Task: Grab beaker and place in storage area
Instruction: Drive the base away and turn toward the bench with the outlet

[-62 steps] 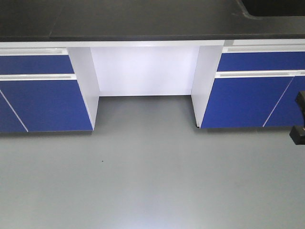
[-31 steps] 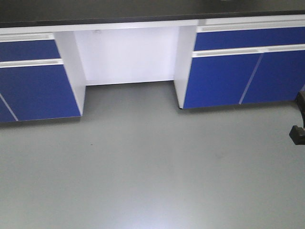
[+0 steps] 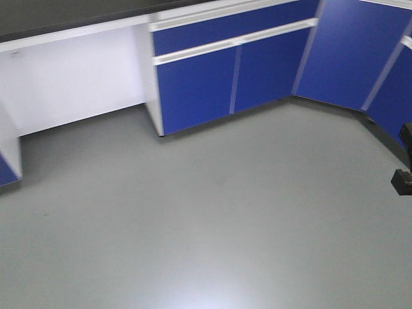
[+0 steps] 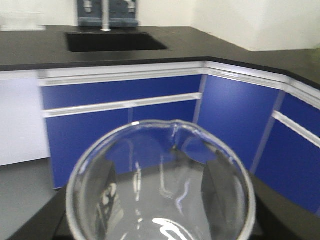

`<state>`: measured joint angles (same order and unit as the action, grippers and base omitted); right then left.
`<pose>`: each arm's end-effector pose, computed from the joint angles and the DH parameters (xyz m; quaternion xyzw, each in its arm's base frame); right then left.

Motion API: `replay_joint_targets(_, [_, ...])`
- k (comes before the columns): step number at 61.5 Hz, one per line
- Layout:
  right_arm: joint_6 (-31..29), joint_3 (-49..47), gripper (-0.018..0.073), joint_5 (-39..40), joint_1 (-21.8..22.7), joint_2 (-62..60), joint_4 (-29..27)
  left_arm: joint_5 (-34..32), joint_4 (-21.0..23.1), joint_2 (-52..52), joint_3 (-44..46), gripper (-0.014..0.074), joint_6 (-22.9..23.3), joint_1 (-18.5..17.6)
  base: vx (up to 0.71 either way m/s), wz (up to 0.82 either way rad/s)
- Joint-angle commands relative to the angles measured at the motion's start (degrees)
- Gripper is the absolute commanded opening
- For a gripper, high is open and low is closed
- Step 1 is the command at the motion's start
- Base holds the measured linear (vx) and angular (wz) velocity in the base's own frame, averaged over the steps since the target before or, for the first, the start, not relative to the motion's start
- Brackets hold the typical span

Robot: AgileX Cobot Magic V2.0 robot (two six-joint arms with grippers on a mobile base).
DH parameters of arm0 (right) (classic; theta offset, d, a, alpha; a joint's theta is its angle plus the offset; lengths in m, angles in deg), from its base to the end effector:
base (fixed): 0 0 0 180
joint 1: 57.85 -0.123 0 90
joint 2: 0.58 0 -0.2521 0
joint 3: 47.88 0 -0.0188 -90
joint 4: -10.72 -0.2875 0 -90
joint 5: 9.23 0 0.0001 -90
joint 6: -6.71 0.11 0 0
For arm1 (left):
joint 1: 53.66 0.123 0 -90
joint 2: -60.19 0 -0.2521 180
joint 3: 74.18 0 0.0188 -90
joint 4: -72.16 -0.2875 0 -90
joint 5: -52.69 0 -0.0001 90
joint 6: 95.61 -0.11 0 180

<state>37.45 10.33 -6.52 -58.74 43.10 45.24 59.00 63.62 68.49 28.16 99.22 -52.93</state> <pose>0.2112 0.0062 0.2377 -0.0396 0.7631 -0.0059 0.6451 0.1459 0.0037 0.1941 -0.0501 0.7188 -0.0281 0.6928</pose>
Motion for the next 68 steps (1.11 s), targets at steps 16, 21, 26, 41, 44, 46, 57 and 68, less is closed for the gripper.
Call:
replay_joint_targets(16, [-0.1,-1.7,-0.0004,3.9,0.1,-0.2,0.0,-4.8,0.3,-1.1,-1.3,-0.0008,0.3,-0.4,-0.1,-0.79])
replay_joint_targets(21, [-0.1,-1.7,-0.0004,3.9,0.1,-0.2,0.0,-4.8,0.3,-1.1,-1.3,-0.0008,0.3,-0.4,-0.06,-0.78])
replay_joint_targets(26, [-0.1,-1.7,-0.0004,3.9,0.1,-0.2,0.0,-4.8,0.3,-1.1,-1.3,-0.0008,0.3,-0.4,-0.05,-0.75])
replay_joint_targets(41, [-0.1,-1.7,-0.0004,3.9,0.1,-0.2,0.0,-4.8,0.3,-1.1,-1.3,-0.0008,0.3,-0.4,-0.03,-0.68])
replay_joint_targets(44, [-0.1,-1.7,-0.0004,3.9,0.1,-0.2,0.0,-4.8,0.3,-1.1,-1.3,-0.0008,0.3,-0.4,-0.02,-0.66])
replay_joint_targets(46, [-0.1,-1.7,-0.0004,3.9,0.1,-0.2,0.0,-4.8,0.3,-1.1,-1.3,-0.0008,0.3,-0.4,-0.02,-0.66])
replay_joint_targets(57, [-0.1,-1.7,-0.0004,3.9,0.1,-0.2,0.0,-4.8,0.3,-1.1,-1.3,-0.0008,0.3,-0.4,-0.01,-0.65])
replay_joint_targets(68, [-0.1,-1.7,-0.0004,3.9,0.1,-0.2,0.0,-4.8,0.3,-1.1,-1.3,-0.0008,0.3,-0.4,0.03,-0.59])
